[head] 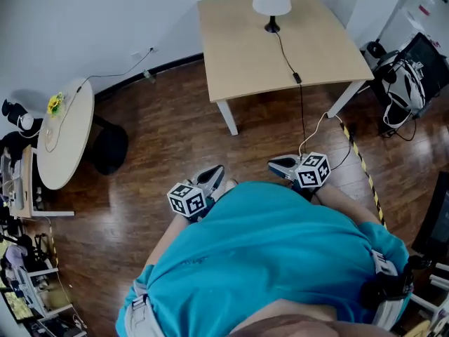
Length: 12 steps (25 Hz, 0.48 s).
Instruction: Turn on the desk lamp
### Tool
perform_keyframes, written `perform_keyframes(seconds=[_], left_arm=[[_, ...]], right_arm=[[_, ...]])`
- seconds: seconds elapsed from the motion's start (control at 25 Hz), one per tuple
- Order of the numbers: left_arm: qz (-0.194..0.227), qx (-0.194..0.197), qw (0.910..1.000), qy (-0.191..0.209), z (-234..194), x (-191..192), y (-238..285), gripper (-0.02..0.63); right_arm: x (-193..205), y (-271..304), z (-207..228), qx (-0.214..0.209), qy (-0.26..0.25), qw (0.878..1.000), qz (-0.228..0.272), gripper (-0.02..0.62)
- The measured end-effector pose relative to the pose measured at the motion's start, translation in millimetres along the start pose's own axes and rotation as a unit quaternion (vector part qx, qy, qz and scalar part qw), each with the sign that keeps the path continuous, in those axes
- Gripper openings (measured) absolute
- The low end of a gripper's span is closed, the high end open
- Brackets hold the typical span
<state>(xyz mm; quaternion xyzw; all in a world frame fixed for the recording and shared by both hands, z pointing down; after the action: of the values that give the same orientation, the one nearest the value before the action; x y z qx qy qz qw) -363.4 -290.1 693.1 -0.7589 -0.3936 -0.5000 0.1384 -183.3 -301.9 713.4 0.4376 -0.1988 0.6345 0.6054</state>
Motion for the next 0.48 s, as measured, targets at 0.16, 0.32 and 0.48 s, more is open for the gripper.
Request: perform_keyframes(seconds=[0.16,0.32,0.48], left_arm=[[-0.011,0.036,0.9993,0.003,-63.7,-50.9,24.5,0.029],[-0.035,0.072,0.9967,0.016,-124.6,-97.7,38.3,0.029],[-0.044,0.095,0.9945,0.004,-173.2,-150.5,72.5,0.029]], right_arm=[[-40.4,40.4,39.7,0.041,0.019,0.999,0.01,0.002],[-85.7,81.8,72.5,0.076,0.027,0.997,0.011,0.002],[-126.3,104.1,117.4,0.107,0.046,0.993,0.003,0.002]])
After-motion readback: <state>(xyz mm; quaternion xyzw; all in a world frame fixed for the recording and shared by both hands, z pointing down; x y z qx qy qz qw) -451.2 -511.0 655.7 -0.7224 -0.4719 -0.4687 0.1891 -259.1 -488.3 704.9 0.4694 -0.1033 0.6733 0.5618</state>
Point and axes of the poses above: the fingertips, and each gripper's own axes: y forward along the fingers, z to its right, x out of its underside, the point moved 2 cm from there along -y, backward along the fingers, and after that the axes turned 1 degree about y, right-handed, at the moved point
